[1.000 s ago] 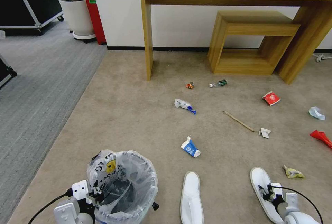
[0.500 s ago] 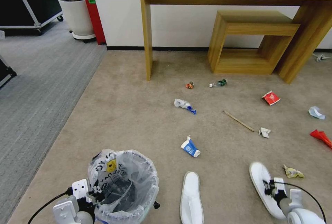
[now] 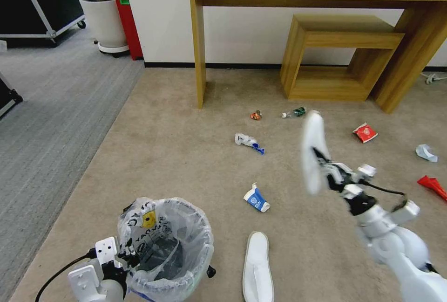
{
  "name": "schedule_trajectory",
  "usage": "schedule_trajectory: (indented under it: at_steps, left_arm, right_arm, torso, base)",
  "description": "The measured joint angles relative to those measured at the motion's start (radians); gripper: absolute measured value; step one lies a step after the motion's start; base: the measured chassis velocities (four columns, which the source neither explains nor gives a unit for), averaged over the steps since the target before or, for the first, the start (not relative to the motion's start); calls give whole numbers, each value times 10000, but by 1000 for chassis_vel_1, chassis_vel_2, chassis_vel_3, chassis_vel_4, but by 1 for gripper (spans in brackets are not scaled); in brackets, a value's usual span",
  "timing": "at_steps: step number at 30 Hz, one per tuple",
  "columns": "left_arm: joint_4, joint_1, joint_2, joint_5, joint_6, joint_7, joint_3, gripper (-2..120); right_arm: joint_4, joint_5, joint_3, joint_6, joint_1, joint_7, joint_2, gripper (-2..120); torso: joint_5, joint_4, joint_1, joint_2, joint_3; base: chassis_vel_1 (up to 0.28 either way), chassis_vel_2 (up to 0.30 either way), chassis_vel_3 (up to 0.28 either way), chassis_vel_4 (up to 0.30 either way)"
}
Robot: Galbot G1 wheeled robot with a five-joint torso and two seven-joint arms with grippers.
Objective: Pick up the trash bin and place the garbage on the floor into it.
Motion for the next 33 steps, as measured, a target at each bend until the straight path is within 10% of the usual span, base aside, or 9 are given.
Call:
schedule_trajectory:
  at_steps: [7,18,33]
  left_arm:
    - [100,-368,-177,-117,-402,1333,-47,0]
    - [169,-256,-570,-73,-204,1305,-72,0]
    - [-156,190,-789,47,-195,1122,-324,0]
  right_arm:
    - [23,94,-3369,140,2053,-47,69,0]
    - [-2348,205,-7218,555,5471,146,1951,0]
    - [-3331,-147,-8442,542,5641,354,3203,0]
  torso:
    - [-3,-1,0,0,0]
    - [1,3,0,0,2]
    - [0,0,0,1,0]
  base:
    - [0,0,0,0]
    - [0,0,0,0]
    - [0,0,0,0]
